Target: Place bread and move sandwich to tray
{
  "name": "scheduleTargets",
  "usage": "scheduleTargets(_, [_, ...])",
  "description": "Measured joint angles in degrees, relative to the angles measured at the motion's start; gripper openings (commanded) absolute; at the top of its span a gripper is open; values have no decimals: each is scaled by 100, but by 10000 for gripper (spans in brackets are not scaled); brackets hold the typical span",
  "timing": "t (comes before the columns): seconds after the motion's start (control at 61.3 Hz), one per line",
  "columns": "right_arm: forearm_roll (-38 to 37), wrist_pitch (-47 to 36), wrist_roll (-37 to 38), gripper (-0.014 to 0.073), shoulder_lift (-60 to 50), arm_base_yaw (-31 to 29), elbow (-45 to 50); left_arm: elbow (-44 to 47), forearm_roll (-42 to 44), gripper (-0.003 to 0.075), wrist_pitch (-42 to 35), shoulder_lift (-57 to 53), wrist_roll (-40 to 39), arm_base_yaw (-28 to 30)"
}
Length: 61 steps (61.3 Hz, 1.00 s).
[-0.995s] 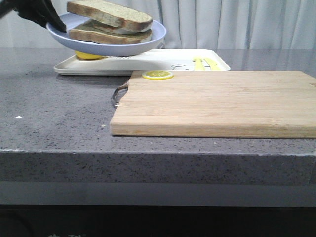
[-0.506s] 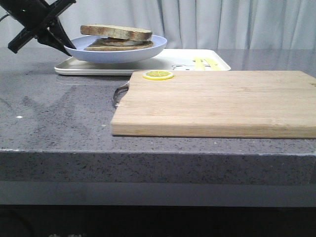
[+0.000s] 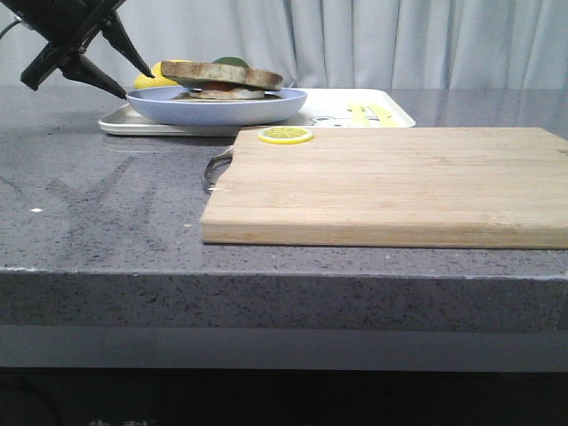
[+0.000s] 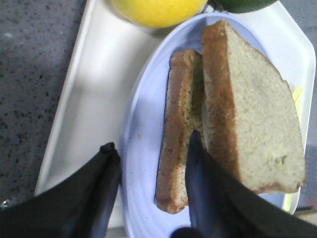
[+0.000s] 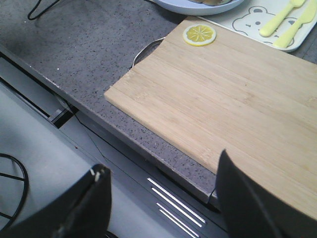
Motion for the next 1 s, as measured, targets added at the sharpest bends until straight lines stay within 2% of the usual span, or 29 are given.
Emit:
scheduleTargets(0.277, [0,0,0,475,0,0,0,0,73,277,125,-614,724,0])
scheduleTargets(0.506, [0,0,0,475,0,0,0,235,866,238,244,-1703,880,-10])
scheduleTargets(0.636, [0,0,0,475,0,0,0,998,1122,216,-32,-2573,1072,-86])
scheduleTargets(0.995, [0,0,0,475,0,0,0,3967,1149,187,-1121,-5320,2335,-271])
